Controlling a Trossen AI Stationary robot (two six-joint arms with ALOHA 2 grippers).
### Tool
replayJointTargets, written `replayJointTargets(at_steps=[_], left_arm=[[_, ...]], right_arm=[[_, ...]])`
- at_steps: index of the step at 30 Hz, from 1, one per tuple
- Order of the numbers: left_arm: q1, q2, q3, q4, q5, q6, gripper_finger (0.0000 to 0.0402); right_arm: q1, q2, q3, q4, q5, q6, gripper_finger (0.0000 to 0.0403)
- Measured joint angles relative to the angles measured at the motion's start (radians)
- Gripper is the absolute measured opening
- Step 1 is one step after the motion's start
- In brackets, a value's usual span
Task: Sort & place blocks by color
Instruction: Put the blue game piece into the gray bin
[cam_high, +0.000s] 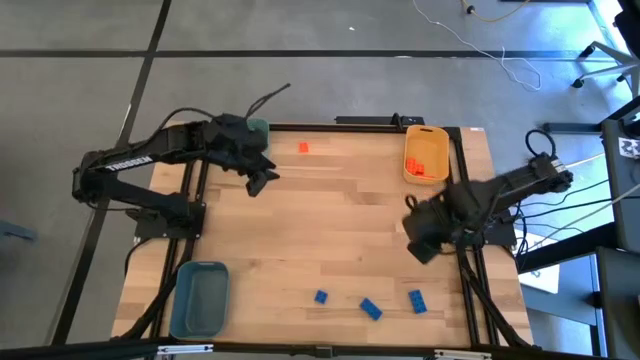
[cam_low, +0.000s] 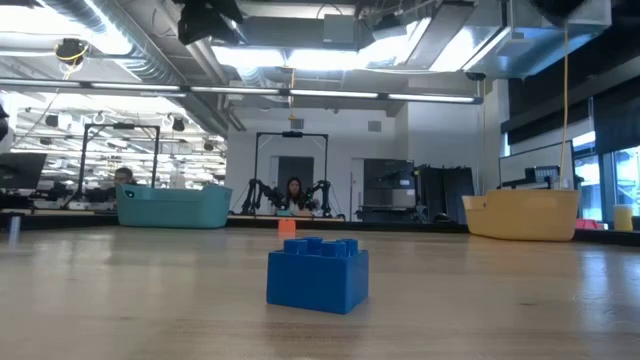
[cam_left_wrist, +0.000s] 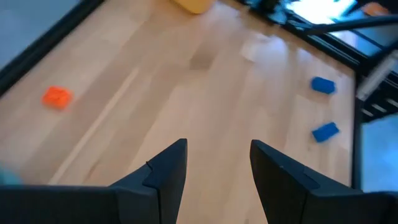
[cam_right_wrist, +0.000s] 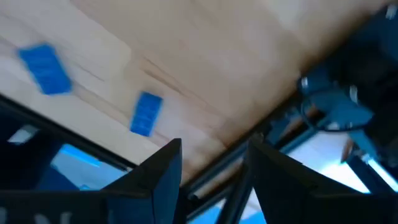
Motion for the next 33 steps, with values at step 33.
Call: replayJointTargets(at_steps=[33], left_arm=[[-0.158,0.001,0.0,0.045,-0.067,0.055,0.0169]], right_arm=[[0.367,0.152,-0.492,0.987,-0.02,0.659,0.0181]])
